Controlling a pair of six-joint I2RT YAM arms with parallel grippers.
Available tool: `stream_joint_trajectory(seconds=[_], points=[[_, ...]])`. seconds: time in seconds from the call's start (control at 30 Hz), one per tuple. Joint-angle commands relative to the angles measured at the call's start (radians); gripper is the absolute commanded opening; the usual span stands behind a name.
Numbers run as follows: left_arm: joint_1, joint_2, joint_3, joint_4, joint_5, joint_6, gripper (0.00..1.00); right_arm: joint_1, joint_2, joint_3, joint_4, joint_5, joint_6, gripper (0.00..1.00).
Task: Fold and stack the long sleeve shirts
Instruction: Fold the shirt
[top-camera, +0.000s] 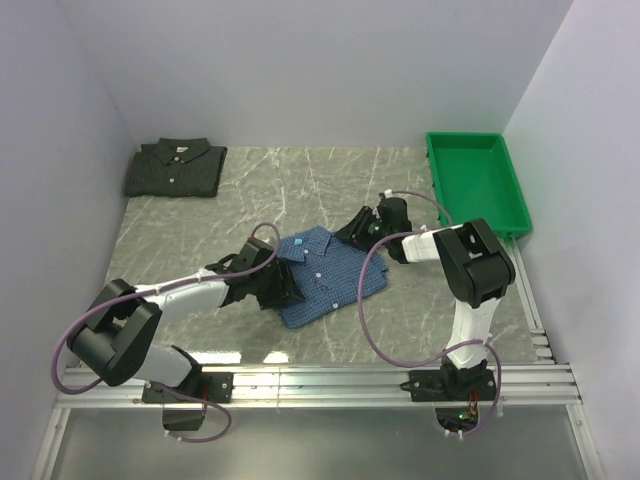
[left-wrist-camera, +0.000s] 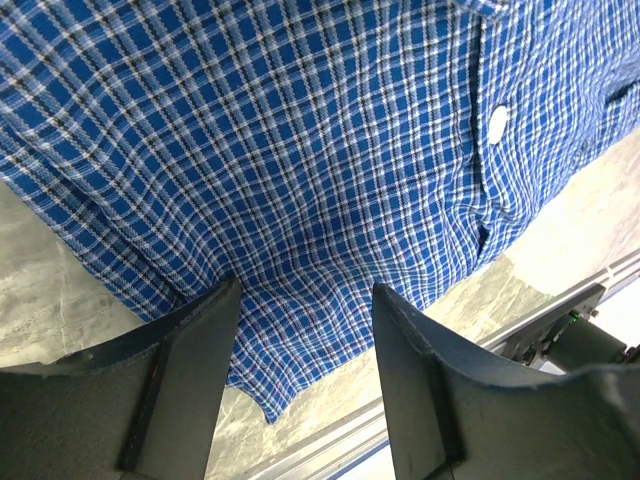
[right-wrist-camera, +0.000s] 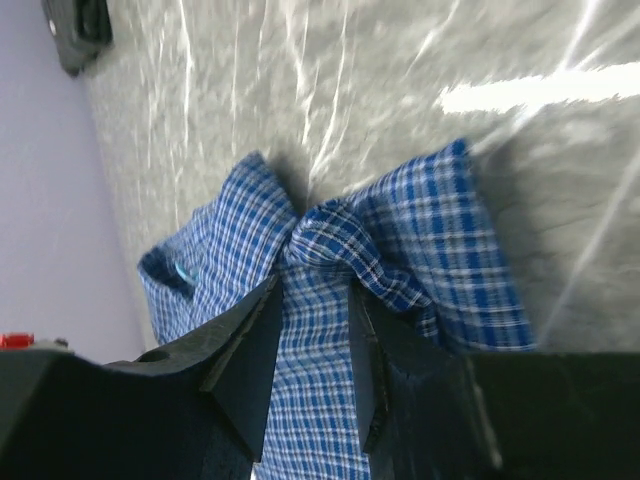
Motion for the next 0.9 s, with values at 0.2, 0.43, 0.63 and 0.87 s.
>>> stream_joint_trajectory(seconds=[0.2, 0.43, 0.63, 0.87], points=[[-0.004, -0.051, -0.038, -0.099, -0.002, 0.029, 0.64, -0.063, -0.108, 0.056, -0.112, 0.166, -0.105, 0.41], [-0.006, -0.142, 0.113, -0.263, -0.151, 0.052, 0.76, 0.054, -0.335, 0.080, -0.446, 0.339, -0.300, 0.41], [-0.006, -0.113, 0.176, -0.262, -0.214, 0.029, 0.86, 0.160, -0.485, 0.012, -0.583, 0.418, -0.328, 0.45], [-0.010, 0.131, 0.240, -0.143, -0.214, 0.044, 0.78, 0.215, -0.755, -0.122, -0.698, 0.514, -0.349, 0.61]])
